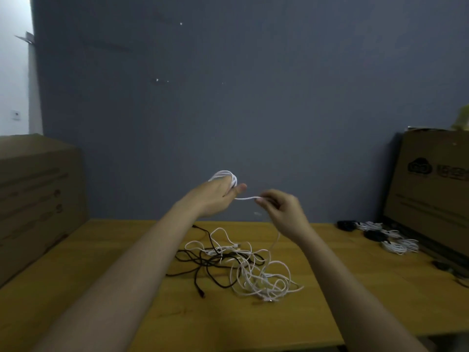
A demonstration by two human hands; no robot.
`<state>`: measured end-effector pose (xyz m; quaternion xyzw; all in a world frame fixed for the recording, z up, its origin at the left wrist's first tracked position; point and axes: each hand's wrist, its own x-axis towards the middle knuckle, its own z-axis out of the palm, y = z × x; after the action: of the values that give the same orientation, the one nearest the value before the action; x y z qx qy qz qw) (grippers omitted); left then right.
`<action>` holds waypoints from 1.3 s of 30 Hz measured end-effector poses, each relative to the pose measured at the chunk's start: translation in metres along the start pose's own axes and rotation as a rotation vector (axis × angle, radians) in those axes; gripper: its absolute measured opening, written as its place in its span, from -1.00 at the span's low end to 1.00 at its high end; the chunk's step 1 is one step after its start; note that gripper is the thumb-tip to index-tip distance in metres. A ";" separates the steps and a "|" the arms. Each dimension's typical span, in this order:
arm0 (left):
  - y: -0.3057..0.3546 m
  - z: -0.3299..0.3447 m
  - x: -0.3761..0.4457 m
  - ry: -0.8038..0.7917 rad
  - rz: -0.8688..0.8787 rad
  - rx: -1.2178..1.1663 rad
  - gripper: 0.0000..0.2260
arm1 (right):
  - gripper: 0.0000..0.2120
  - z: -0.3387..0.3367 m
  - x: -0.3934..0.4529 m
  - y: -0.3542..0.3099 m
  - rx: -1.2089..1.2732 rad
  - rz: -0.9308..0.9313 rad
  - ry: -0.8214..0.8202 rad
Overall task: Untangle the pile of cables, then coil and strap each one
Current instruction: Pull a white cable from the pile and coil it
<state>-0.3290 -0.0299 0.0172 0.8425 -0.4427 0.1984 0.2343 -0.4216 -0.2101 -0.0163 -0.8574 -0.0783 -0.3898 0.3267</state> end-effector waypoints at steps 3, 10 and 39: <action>0.013 0.011 -0.014 -0.042 0.000 -0.086 -0.54 | -0.90 -0.006 0.005 0.008 -0.086 -0.069 0.212; 0.040 0.023 -0.035 -0.152 -0.062 -0.589 -0.71 | -0.90 0.013 0.001 0.007 0.247 0.107 0.266; -0.017 0.065 -0.057 -0.109 -0.032 -0.070 -0.65 | -0.93 0.034 -0.047 0.019 0.325 0.266 -0.407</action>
<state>-0.3365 -0.0217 -0.0701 0.8503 -0.4479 0.1331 0.2422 -0.4254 -0.1980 -0.0765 -0.8571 -0.0905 -0.1457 0.4857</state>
